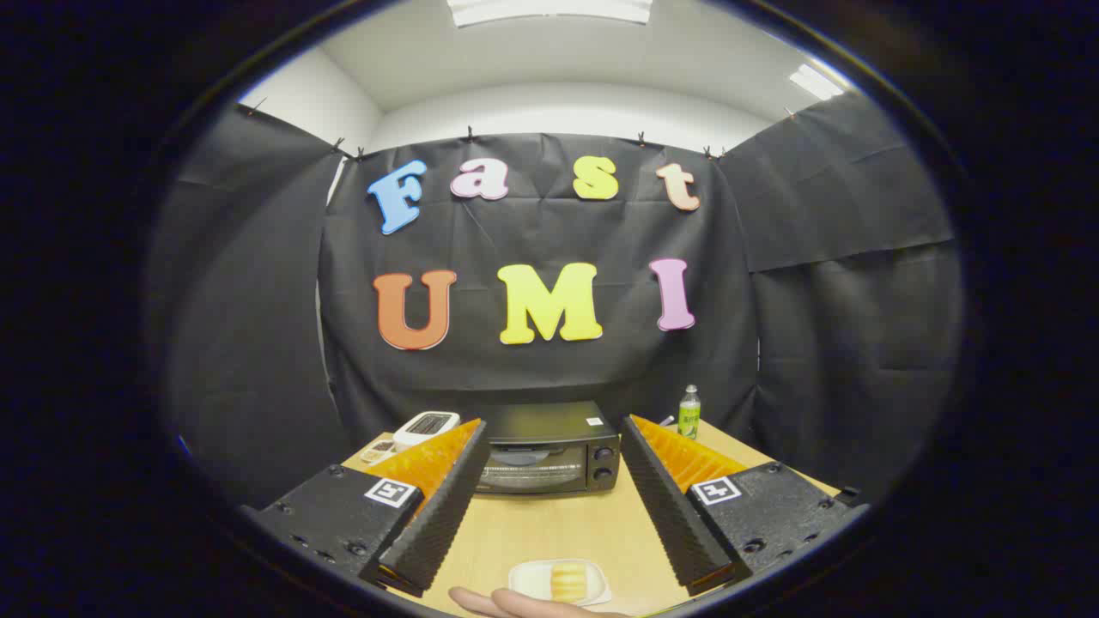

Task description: Open the toaster oven, put the food inside, and close the toaster oven door.

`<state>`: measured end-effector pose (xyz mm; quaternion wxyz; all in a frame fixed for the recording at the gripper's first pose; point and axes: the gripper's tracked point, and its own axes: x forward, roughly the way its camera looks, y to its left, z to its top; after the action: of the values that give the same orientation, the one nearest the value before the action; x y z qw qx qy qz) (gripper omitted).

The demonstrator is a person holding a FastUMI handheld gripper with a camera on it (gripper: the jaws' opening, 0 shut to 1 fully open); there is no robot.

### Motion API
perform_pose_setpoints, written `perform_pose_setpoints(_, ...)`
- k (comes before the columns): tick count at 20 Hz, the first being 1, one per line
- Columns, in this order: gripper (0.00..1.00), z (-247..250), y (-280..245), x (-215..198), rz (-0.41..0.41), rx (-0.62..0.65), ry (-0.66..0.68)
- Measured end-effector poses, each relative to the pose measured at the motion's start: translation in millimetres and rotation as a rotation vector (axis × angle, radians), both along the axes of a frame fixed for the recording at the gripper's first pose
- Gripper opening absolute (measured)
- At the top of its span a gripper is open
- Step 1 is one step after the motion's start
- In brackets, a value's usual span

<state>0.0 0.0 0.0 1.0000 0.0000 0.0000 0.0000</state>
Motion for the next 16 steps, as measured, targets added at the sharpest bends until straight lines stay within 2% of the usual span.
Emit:
perform_pose_setpoints(12, 1.00, 2.0, 2.4, -0.7, 0.001, -0.029, -0.005)
perform_pose_setpoints(16, 1.00, 17.6, 7.4, 2.7, 0.006, -0.041, -0.034)
